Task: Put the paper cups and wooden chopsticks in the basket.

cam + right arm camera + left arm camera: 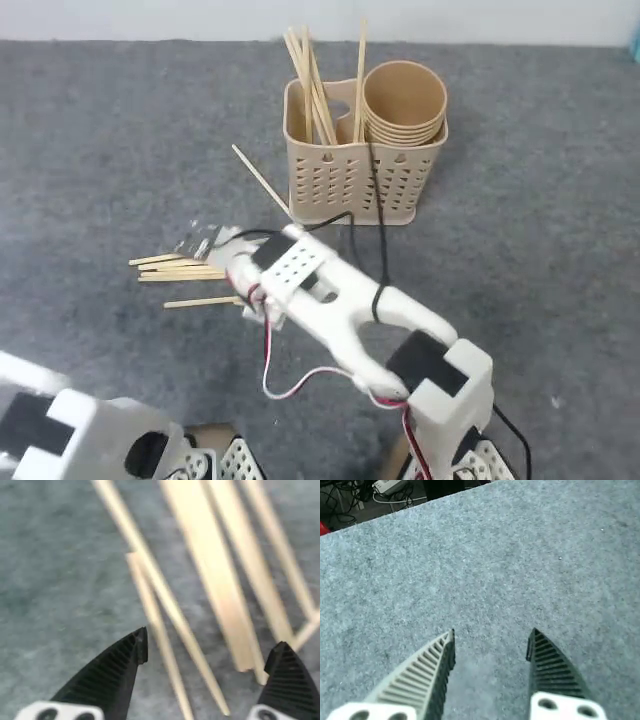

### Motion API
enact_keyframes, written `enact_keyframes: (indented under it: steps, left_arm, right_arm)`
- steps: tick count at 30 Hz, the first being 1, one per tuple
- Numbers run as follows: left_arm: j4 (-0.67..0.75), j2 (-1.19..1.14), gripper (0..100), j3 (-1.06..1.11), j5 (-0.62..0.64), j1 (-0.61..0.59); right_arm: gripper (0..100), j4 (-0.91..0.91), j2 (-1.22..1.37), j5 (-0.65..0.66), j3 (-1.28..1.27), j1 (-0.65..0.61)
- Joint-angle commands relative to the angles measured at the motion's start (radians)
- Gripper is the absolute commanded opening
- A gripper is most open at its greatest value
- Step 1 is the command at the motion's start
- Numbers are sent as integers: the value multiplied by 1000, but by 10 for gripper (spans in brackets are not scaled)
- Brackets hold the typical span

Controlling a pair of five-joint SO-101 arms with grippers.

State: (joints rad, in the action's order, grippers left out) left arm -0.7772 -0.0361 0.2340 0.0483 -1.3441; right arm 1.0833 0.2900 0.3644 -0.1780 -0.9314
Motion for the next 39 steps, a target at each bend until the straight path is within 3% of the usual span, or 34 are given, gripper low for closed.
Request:
enact_keyframes:
  steps: [1,16,24,39]
  left_arm:
    - [18,11,225,-54,-6,-6]
    - [17,5,225,-50,-6,-6]
    - [5,5,225,-50,-6,-8]
    - [-18,14,224,-50,-6,-6]
  right_arm:
    - [374,19,-42,5,44,-22]
    - [363,-24,151,11,109,42]
    - [2,21,116,3,110,41]
    - [8,188,-240,8,106,44]
